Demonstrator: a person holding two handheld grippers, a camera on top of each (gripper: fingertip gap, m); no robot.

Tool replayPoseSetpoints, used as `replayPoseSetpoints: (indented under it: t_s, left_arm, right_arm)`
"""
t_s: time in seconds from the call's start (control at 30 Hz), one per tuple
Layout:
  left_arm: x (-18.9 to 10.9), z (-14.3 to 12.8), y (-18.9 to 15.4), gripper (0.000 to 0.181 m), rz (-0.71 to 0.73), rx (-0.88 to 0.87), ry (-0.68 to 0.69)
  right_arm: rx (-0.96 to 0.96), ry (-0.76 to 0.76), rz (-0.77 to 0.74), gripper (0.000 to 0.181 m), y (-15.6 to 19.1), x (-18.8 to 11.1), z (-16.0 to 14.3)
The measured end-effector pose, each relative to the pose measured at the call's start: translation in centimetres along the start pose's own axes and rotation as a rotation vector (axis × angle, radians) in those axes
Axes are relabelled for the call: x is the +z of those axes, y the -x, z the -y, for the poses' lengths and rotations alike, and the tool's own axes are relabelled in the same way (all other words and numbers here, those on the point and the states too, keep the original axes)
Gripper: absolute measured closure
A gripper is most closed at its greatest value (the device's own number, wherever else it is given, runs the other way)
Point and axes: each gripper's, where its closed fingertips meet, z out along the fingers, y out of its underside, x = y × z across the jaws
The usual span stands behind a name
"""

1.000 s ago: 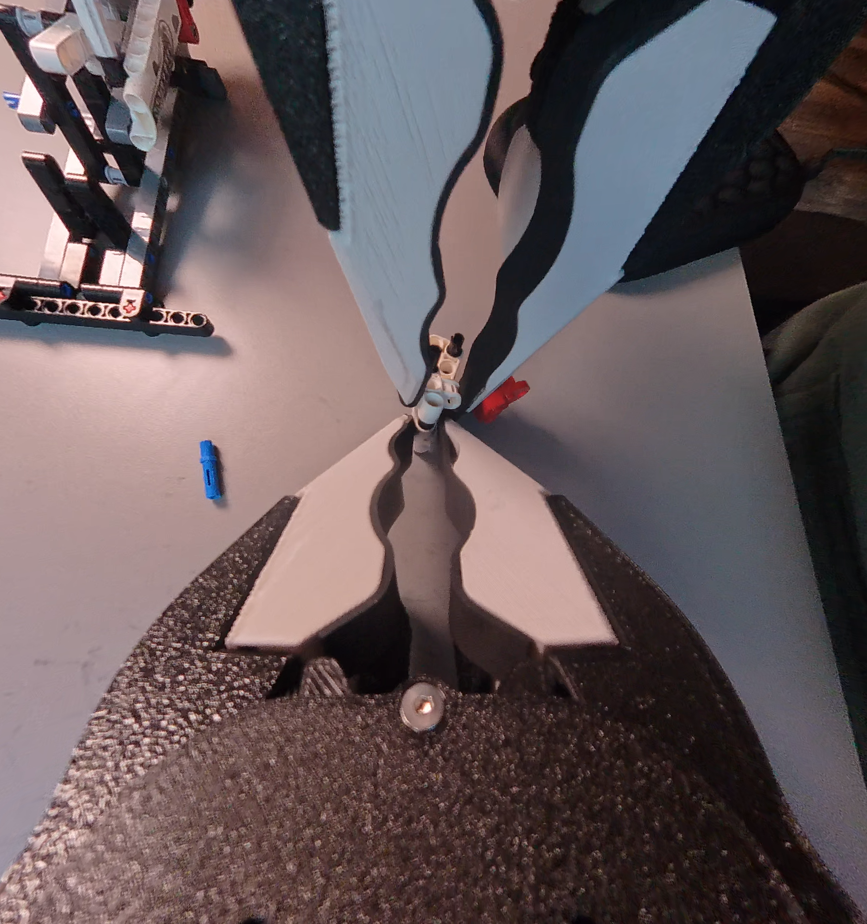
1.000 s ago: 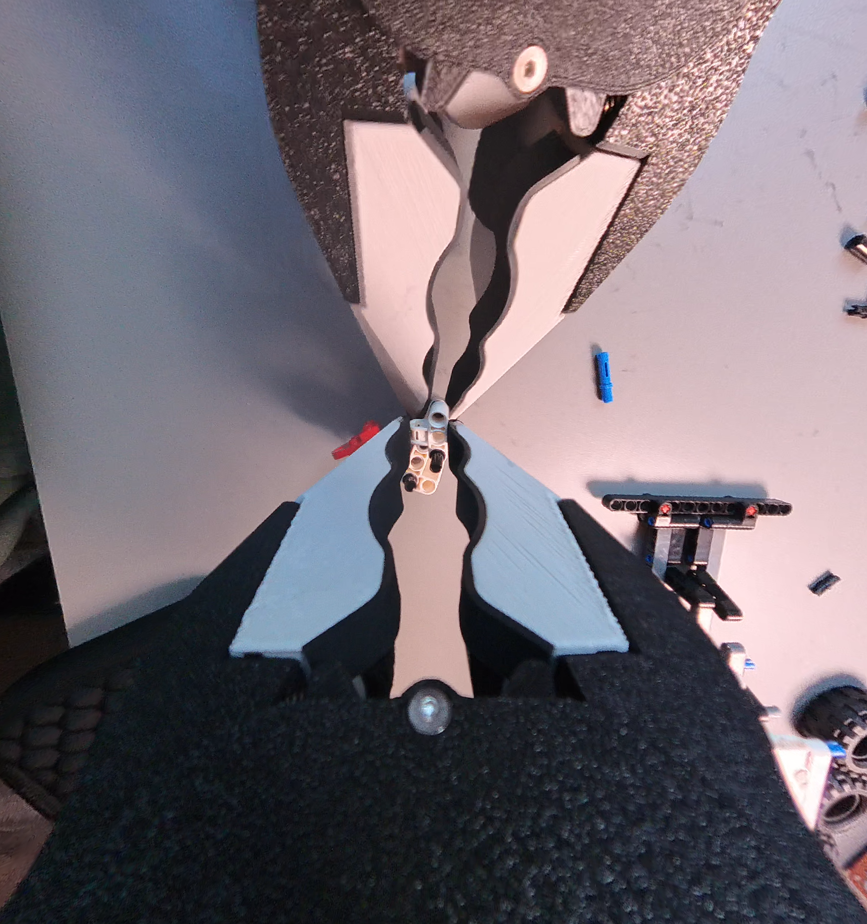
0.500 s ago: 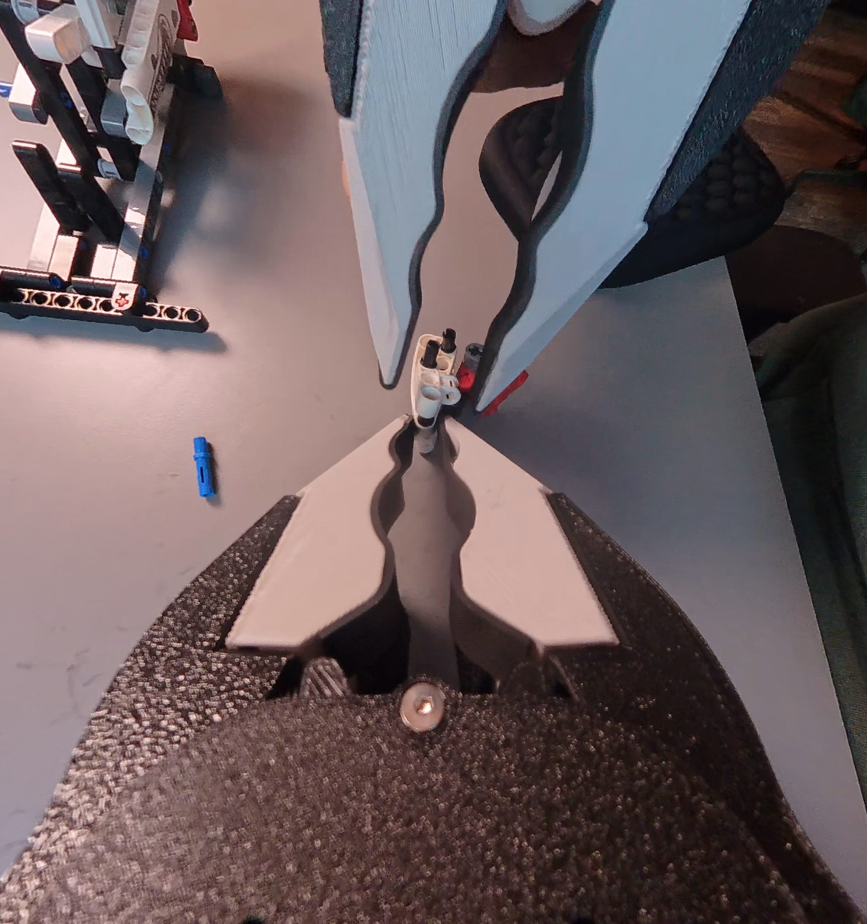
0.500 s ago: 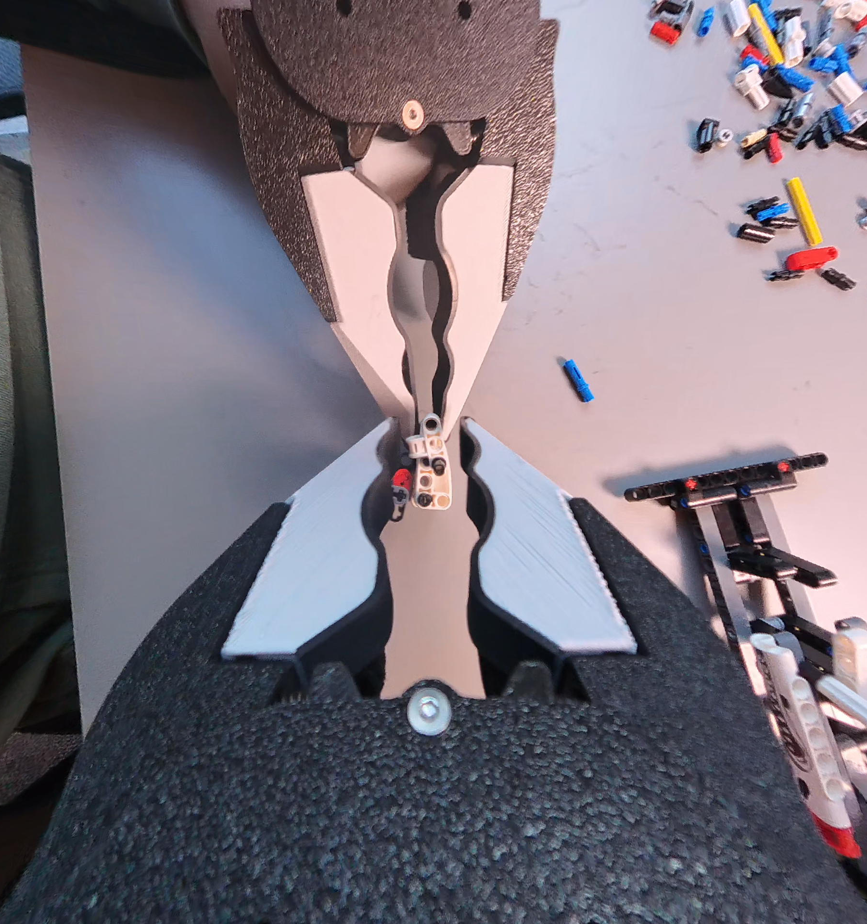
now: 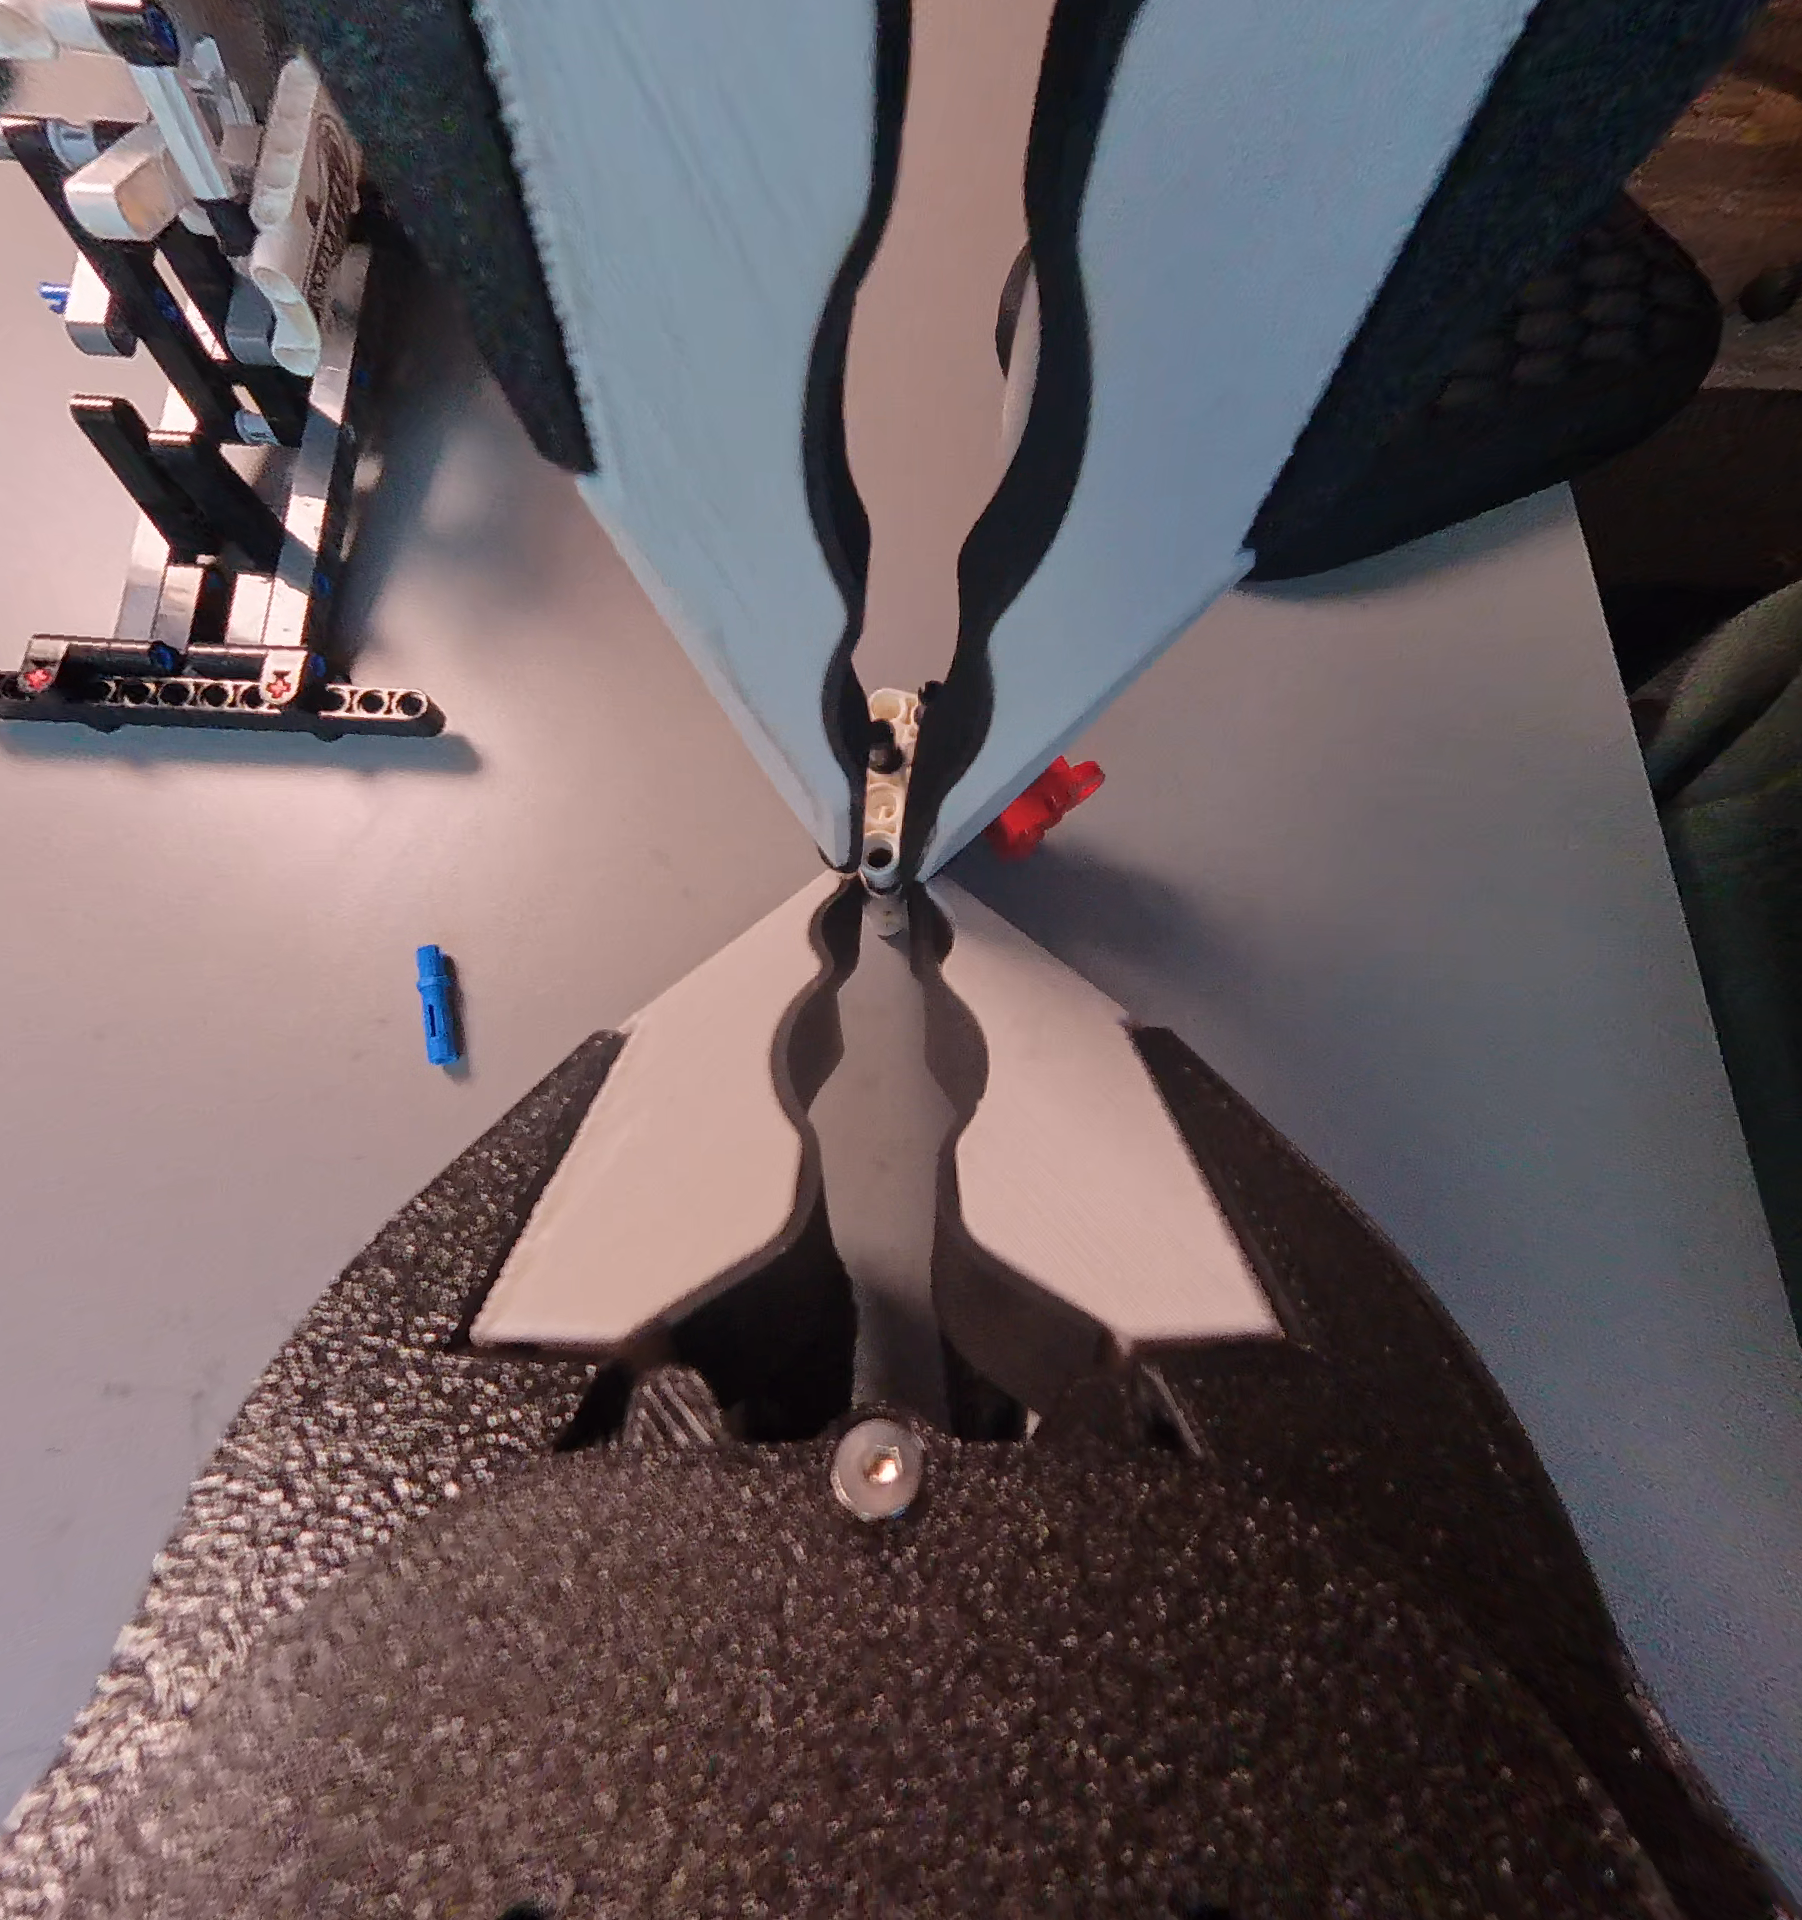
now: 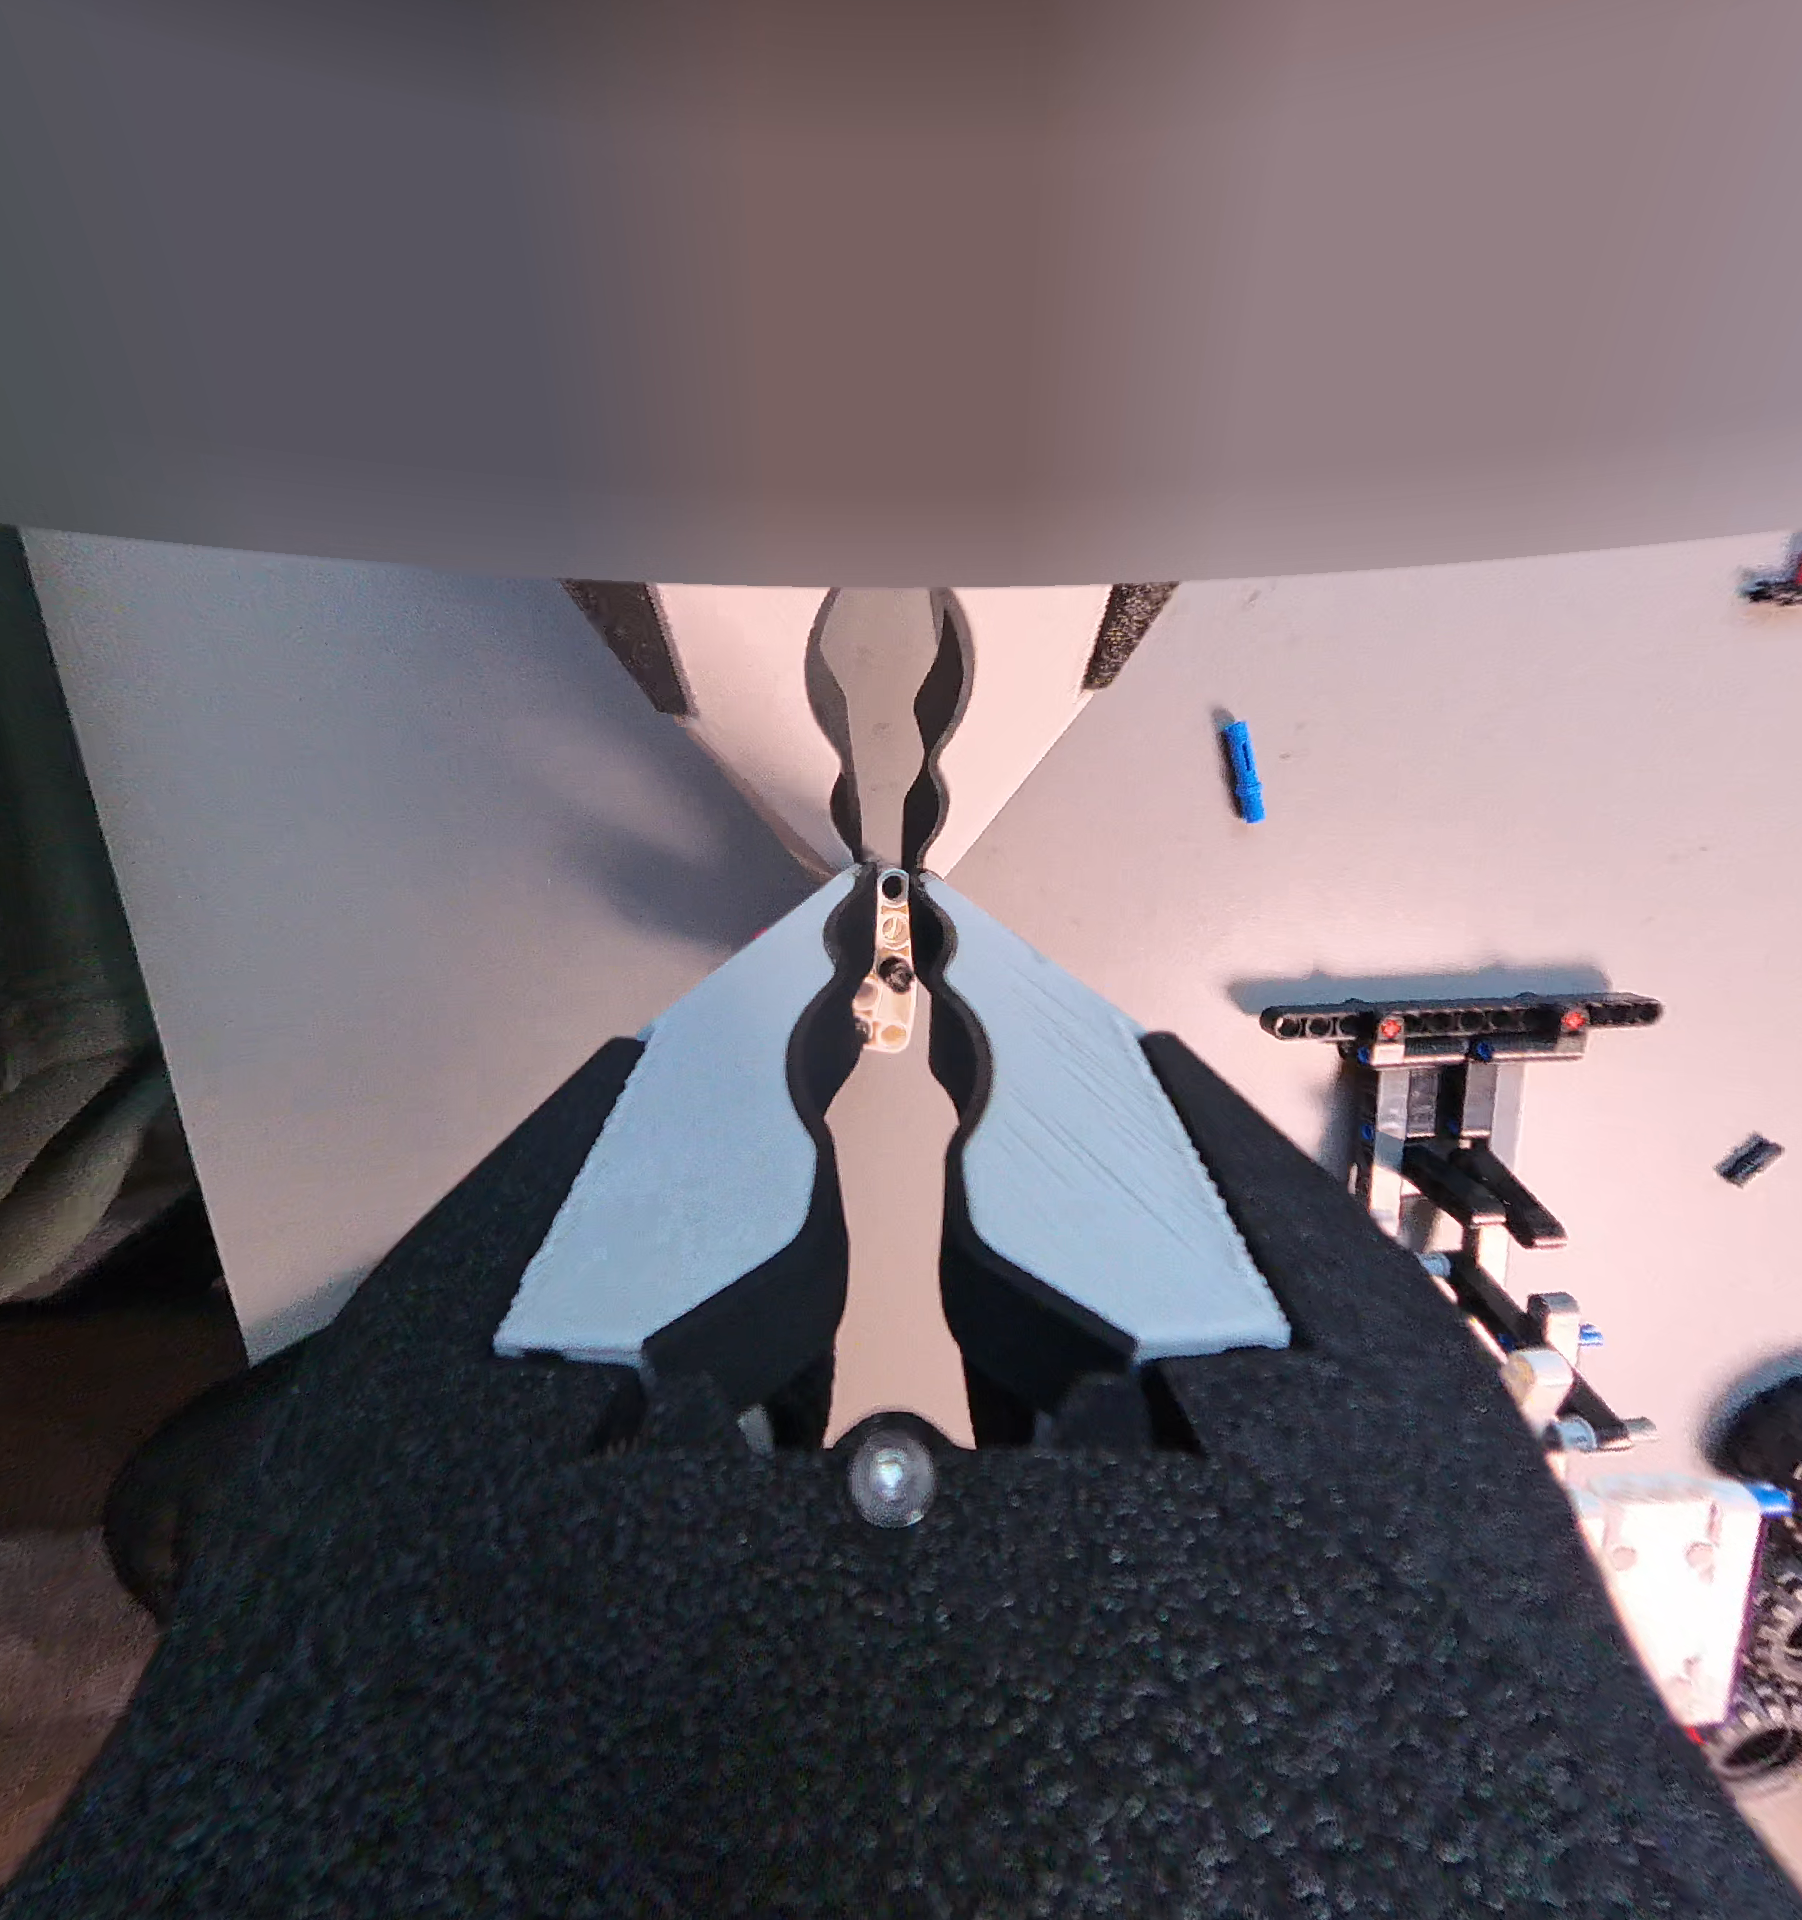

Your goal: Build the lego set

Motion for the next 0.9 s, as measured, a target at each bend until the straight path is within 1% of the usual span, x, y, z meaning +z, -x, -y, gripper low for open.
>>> replayPoseSetpoints:
  t_s: [0.07,0.23,0.3,0.53,0.57,0.6,0.63,0.77,0.83,0.9]
  left_arm:
    - [0.1,0.0,0.0,0.172,0.017,0.012,0.014]
    - [0.0,-0.1,0.2,0.173,0.015,-0.019,0.010]
    - [0.1,0.0,0.2,0.173,0.014,-0.020,0.008]
    - [0.1,-0.1,0.2,0.172,-0.020,-0.047,-0.013]
    - [0.1,-0.3,0.1,0.172,-0.026,-0.048,-0.010]
    - [0.1,-0.5,0.0,0.172,-0.022,-0.041,0.000]
    - [0.1,-0.6,0.0,0.172,-0.013,-0.031,0.005]
    - [0.1,-0.8,-0.5,0.165,-0.024,0.000,0.019]
    - [0.1,-0.8,-0.6,0.162,-0.036,-0.005,0.019]
    - [0.1,-0.9,-0.8,0.160,-0.052,-0.003,0.023]
  right_arm:
    - [0.016,0.021,0.015,0.178,-0.1,0.2,-0.2]
    - [0.084,0.009,0.004,0.180,-0.3,0.3,-0.1]
    - [0.116,-0.002,0.009,0.178,-0.2,0.4,-0.4]
    - [0.119,-0.097,-0.083,0.175,-0.3,0.3,-0.3]
    - [0.141,-0.121,-0.062,0.173,0.0,0.2,-0.2]
    - [0.158,-0.144,-0.056,0.163,0.1,0.1,-0.2]
    - [0.166,-0.154,-0.056,0.156,0.2,-0.1,-0.3]
    - [0.117,-0.156,-0.086,0.154,0.8,0.0,-0.8]
    - [0.081,-0.172,-0.108,0.160,1.0,0.1,-0.5]
    - [0.046,-0.176,-0.127,0.161,1.1,0.1,-0.3]
